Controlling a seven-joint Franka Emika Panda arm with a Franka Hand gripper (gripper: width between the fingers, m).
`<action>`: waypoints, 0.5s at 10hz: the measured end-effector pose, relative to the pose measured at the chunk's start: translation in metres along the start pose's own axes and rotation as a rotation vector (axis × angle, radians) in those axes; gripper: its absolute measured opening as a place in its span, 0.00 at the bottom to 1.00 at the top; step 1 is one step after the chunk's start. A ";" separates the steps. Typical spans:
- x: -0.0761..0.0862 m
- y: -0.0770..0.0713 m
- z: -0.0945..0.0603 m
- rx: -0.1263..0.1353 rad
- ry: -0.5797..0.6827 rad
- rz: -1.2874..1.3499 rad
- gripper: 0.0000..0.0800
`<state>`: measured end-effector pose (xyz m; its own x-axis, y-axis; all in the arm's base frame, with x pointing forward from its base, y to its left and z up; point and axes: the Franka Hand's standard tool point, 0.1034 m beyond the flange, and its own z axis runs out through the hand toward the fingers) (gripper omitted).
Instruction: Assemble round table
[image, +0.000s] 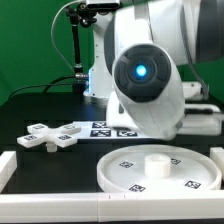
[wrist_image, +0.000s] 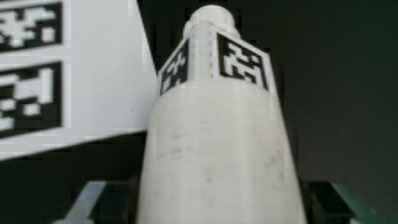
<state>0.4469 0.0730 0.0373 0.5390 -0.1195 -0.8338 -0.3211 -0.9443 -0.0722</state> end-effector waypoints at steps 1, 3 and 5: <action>-0.007 0.002 -0.015 0.006 -0.003 -0.017 0.51; -0.015 0.003 -0.045 0.017 0.024 -0.045 0.51; -0.010 0.001 -0.040 0.016 0.037 -0.044 0.51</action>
Offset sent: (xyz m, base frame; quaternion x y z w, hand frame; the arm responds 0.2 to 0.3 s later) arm 0.0000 0.0000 0.0000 0.0000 0.0000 0.0000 1.0000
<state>0.4720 0.0606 0.0674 0.5812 -0.0898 -0.8088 -0.3089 -0.9438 -0.1172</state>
